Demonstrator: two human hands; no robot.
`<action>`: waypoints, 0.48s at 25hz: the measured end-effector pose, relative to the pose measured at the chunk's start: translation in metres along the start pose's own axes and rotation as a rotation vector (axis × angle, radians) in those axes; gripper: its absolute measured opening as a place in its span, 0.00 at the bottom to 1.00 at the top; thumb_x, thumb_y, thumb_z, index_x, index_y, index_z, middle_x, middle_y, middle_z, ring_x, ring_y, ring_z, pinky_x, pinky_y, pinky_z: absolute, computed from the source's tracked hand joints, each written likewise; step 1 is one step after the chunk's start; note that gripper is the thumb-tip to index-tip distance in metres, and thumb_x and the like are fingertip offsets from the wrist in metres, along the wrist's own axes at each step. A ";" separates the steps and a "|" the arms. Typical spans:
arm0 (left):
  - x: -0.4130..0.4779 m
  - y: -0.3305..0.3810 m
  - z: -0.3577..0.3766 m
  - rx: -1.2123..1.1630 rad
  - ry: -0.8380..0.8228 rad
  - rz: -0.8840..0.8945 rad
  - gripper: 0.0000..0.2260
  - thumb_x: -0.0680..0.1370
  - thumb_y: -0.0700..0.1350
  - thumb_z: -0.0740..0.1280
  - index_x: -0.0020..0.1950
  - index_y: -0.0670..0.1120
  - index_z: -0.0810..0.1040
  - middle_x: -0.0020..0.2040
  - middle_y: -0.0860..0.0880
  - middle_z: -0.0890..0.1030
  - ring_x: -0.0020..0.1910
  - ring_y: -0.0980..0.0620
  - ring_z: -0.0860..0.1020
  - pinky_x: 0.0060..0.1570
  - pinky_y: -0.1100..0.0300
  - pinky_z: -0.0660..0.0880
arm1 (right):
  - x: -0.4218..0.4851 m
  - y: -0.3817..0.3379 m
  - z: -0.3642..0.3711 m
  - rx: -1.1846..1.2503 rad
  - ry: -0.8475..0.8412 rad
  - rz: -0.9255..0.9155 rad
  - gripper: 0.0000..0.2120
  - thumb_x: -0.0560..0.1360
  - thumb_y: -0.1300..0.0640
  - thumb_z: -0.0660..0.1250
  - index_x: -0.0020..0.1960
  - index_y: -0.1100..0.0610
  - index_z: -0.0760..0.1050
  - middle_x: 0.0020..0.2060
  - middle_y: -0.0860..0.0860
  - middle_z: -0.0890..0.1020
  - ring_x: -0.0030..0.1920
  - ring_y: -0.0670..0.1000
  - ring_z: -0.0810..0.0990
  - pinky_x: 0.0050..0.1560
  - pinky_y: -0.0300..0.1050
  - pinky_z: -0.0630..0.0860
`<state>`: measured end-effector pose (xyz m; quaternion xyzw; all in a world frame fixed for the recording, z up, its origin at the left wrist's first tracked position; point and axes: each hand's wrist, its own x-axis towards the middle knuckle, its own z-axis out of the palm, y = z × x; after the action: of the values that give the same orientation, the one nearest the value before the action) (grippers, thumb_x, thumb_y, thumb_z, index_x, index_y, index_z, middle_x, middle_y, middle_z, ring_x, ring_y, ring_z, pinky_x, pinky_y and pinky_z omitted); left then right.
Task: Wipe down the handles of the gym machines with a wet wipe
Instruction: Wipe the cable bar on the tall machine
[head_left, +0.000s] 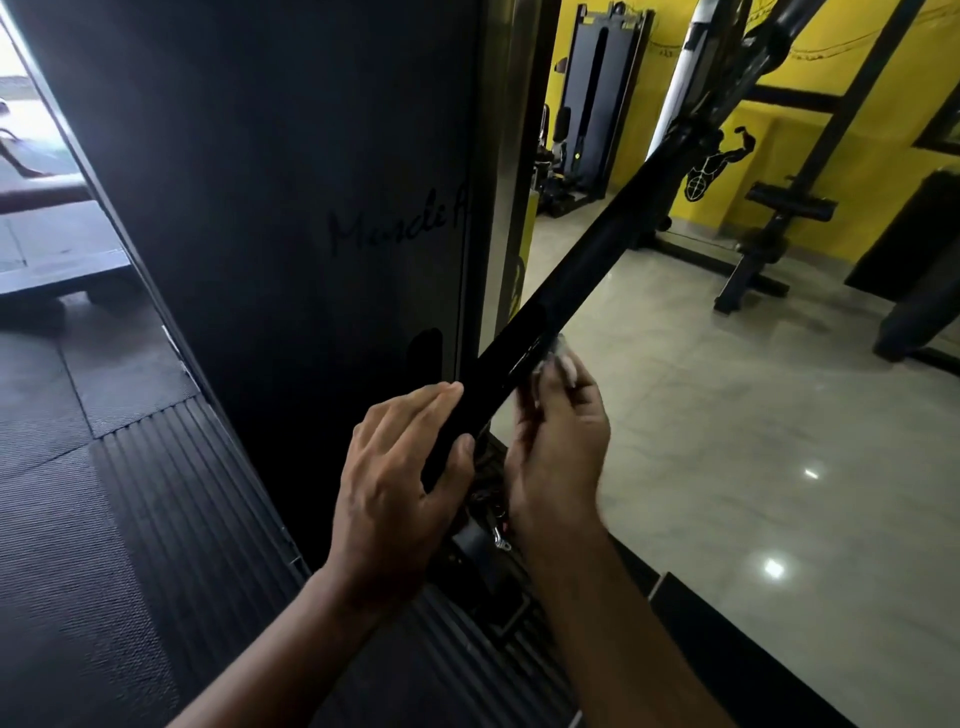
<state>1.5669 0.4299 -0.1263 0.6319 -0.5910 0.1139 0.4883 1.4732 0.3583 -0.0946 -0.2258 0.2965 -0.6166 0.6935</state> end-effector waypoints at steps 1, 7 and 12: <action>-0.002 0.000 0.000 0.003 -0.002 -0.011 0.18 0.78 0.47 0.66 0.66 0.42 0.77 0.63 0.49 0.79 0.62 0.53 0.75 0.59 0.50 0.74 | 0.001 0.002 -0.001 -0.116 -0.008 -0.062 0.09 0.80 0.63 0.64 0.57 0.54 0.78 0.55 0.49 0.84 0.57 0.47 0.82 0.56 0.40 0.80; 0.007 0.003 -0.006 0.153 -0.025 -0.030 0.18 0.78 0.50 0.64 0.66 0.45 0.78 0.62 0.51 0.79 0.61 0.53 0.74 0.60 0.56 0.70 | 0.025 0.008 -0.023 -0.845 -0.290 -1.019 0.14 0.79 0.64 0.65 0.64 0.60 0.76 0.57 0.54 0.75 0.58 0.52 0.77 0.56 0.48 0.79; 0.014 0.015 -0.007 0.168 0.068 -0.123 0.18 0.78 0.49 0.66 0.66 0.44 0.77 0.62 0.50 0.79 0.62 0.54 0.73 0.59 0.52 0.73 | 0.046 -0.011 -0.026 -1.155 -0.395 -1.330 0.13 0.79 0.63 0.67 0.62 0.64 0.78 0.57 0.56 0.79 0.58 0.54 0.75 0.55 0.49 0.76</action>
<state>1.5609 0.4287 -0.1056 0.7016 -0.5224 0.1543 0.4595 1.4501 0.3126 -0.1123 -0.7655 0.2439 -0.5953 0.0107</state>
